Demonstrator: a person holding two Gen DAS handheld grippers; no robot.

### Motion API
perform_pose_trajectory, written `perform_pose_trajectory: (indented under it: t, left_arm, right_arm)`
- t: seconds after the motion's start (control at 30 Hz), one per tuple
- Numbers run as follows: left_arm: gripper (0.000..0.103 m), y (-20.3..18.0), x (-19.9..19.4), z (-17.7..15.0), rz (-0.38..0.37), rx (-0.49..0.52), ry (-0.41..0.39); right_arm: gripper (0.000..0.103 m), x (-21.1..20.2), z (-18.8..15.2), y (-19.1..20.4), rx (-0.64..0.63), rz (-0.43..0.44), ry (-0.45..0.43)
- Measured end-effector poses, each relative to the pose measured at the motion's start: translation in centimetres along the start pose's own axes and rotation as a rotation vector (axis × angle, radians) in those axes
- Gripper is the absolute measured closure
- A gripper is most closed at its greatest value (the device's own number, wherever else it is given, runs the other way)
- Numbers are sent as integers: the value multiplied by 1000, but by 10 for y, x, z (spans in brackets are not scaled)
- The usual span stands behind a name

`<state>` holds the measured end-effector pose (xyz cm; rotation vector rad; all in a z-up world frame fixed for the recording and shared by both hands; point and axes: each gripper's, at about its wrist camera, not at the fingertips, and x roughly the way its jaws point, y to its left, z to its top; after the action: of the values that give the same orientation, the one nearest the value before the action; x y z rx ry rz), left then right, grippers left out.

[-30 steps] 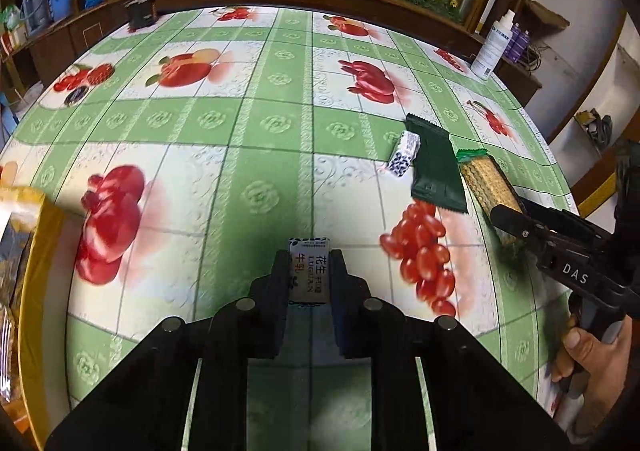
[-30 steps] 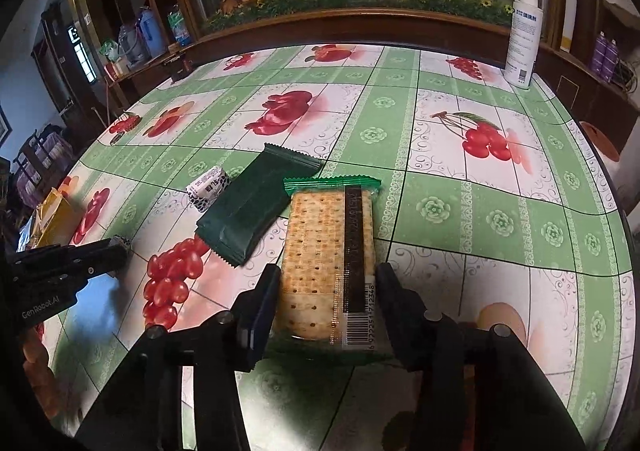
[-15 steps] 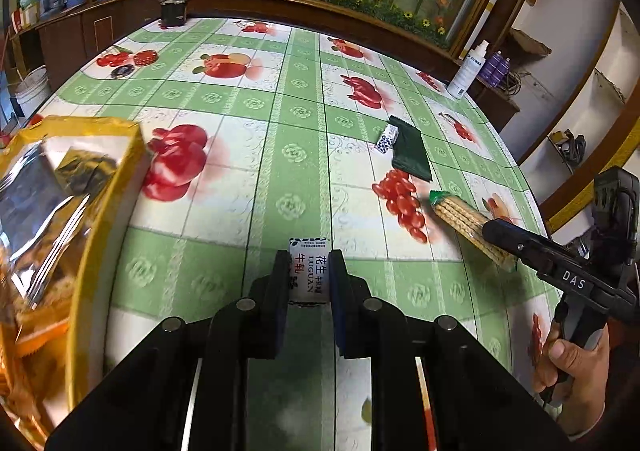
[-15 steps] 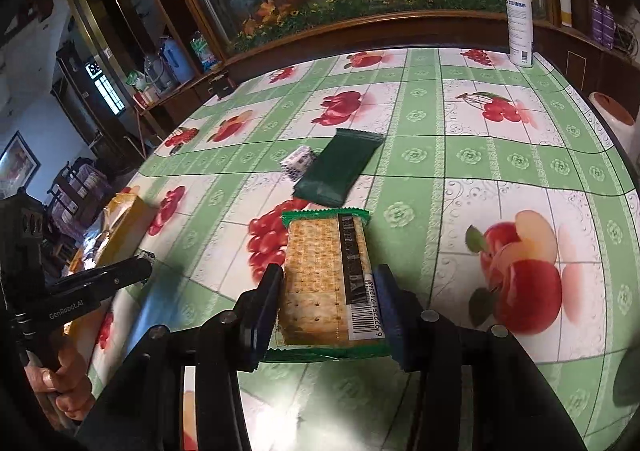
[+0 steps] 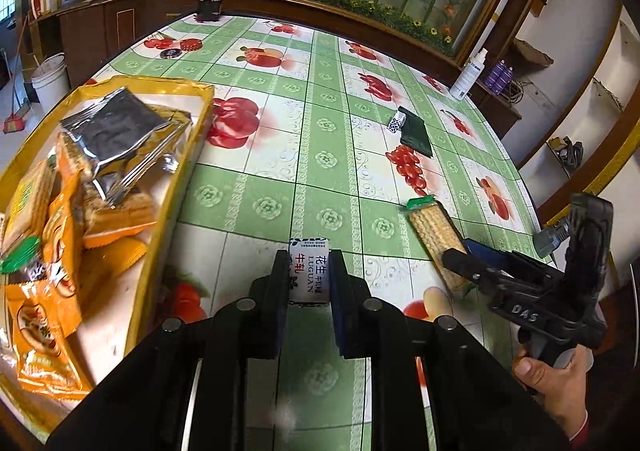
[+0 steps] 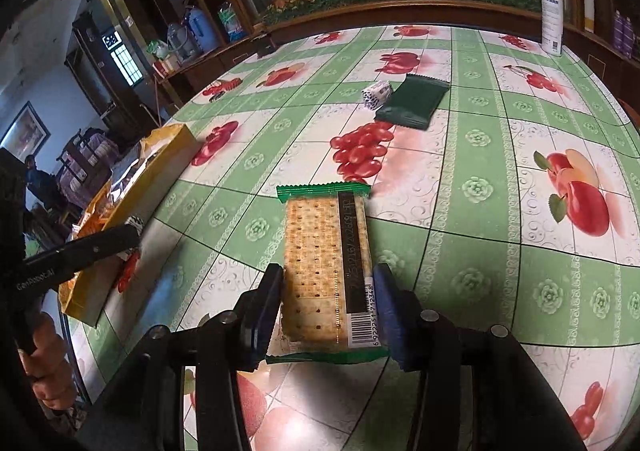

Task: Organize snacks
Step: 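Carry the candy with the left tool while the right tool carries the cracker pack to the box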

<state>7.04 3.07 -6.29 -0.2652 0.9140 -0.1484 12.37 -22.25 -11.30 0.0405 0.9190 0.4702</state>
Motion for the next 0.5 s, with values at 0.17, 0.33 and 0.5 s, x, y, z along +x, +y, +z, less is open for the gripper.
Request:
perform_pose_trajectory:
  t: [0.17,0.33,0.5]
  left_arm:
    - [87,5,-13,-7,2,-4,-14]
    - [87,8,-24,-10,9,-8,-28]
    - [87,17,-36,-13,43,-19,-53]
  right_arm:
    - [50,15,1,21,-80,-88,23]
    - [49,33,13,34,-157,-152,35]
    - [55,28,12,36,-118,-129,16]
